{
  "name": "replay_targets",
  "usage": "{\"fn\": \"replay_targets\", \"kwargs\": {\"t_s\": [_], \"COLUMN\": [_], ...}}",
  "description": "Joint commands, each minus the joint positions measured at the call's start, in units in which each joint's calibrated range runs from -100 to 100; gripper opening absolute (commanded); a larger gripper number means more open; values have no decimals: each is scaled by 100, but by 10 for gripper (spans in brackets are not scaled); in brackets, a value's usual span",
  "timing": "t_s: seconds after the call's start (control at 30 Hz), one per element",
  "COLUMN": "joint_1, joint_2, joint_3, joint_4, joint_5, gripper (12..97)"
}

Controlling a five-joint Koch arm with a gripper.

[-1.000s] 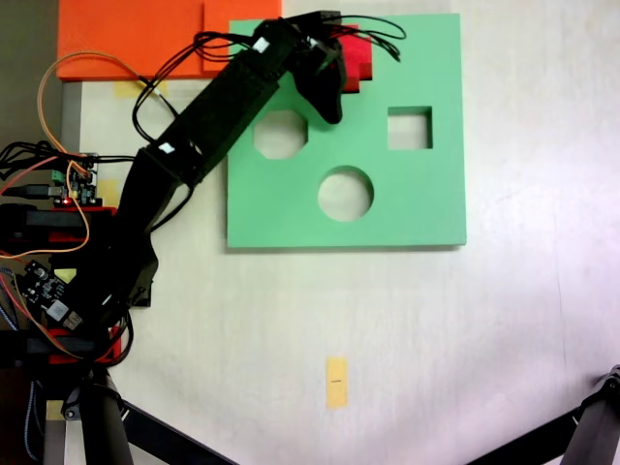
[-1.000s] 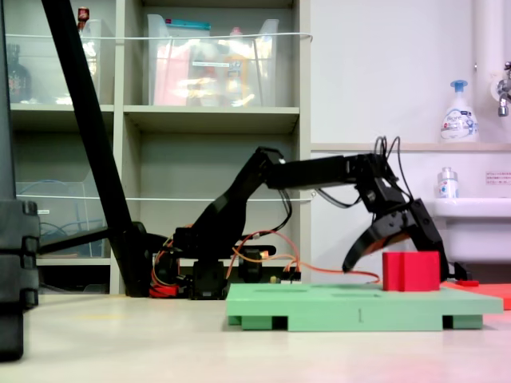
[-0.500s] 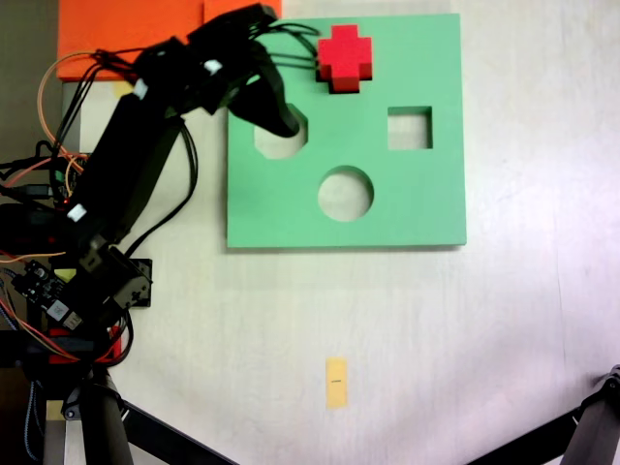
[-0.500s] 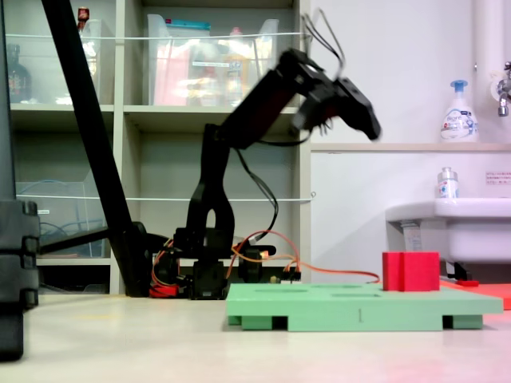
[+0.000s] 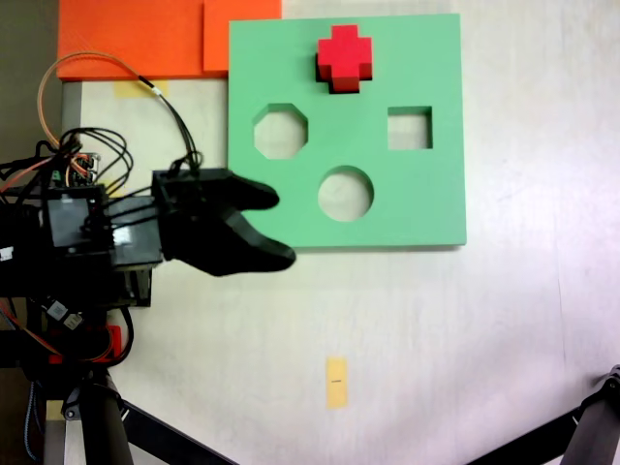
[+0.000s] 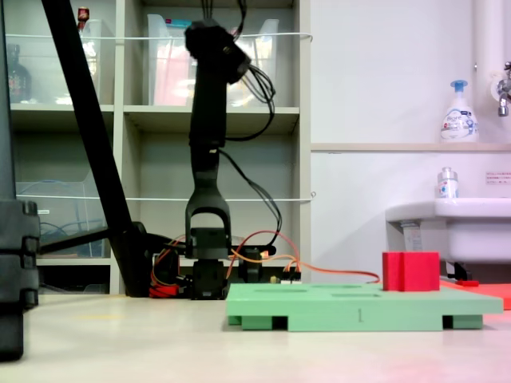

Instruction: Put the cross columnar block into the corresponding hole

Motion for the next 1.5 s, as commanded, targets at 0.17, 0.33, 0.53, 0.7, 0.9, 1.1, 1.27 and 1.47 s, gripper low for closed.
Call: {"fn": "replay_targets", "kwargs": {"t_s": [0.17, 0.33, 0.53, 0.7, 0.9, 1.1, 1.27, 1.47], "joint_1": [-147, -249, -230, -225, -225, -244, -283, -381], "joint_2": [-3242, -3242, -3242, -3242, -3242, -3242, -3242, -3242], "joint_3": [-6824, -9346, -13394, -14052, -14052, -14052, -14052, -14052], "joint_4": [5809, 7263, 11076, 11067, 10046, 9054, 9064, 9064], "joint_5": [-1221, -1509, -2291, -2295, -2300, -2286, -2286, -2281], "gripper": [498, 507, 493, 493, 495, 466, 468, 468]}}
